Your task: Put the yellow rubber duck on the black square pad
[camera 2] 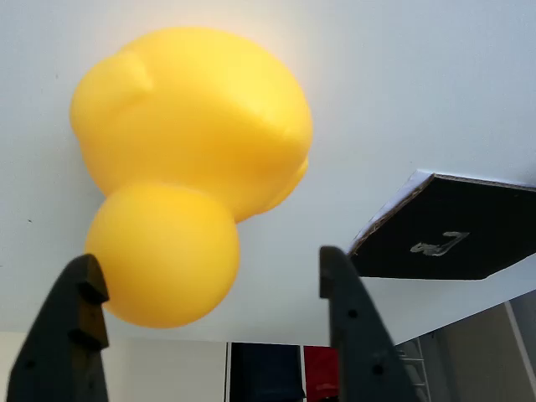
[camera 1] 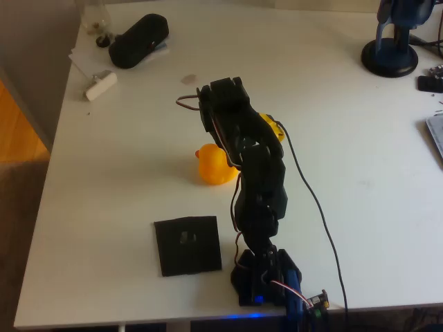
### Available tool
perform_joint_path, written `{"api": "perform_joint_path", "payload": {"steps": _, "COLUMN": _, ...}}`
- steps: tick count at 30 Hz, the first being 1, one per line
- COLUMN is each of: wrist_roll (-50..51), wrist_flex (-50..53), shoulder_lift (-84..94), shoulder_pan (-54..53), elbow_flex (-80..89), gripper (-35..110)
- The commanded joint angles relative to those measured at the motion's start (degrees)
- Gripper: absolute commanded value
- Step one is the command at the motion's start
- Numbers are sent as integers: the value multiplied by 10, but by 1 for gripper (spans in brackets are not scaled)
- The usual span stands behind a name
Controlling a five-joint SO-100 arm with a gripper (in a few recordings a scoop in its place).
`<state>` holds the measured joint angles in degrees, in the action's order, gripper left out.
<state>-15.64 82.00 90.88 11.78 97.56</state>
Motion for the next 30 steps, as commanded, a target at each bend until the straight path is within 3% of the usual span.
{"api": "perform_joint_path", "payload": {"steps": 1, "wrist_roll": -5, "wrist_flex": 7, "shoulder_lift": 11, "shoulder_pan": 0, "elbow_flex": -11, "gripper": 30}}
{"api": "perform_joint_path", "payload": {"steps": 30, "wrist_roll": -10, "wrist_flex": -10, "shoulder_lift": 9, "shoulder_pan": 65, "elbow_flex": -14, "gripper": 30}}
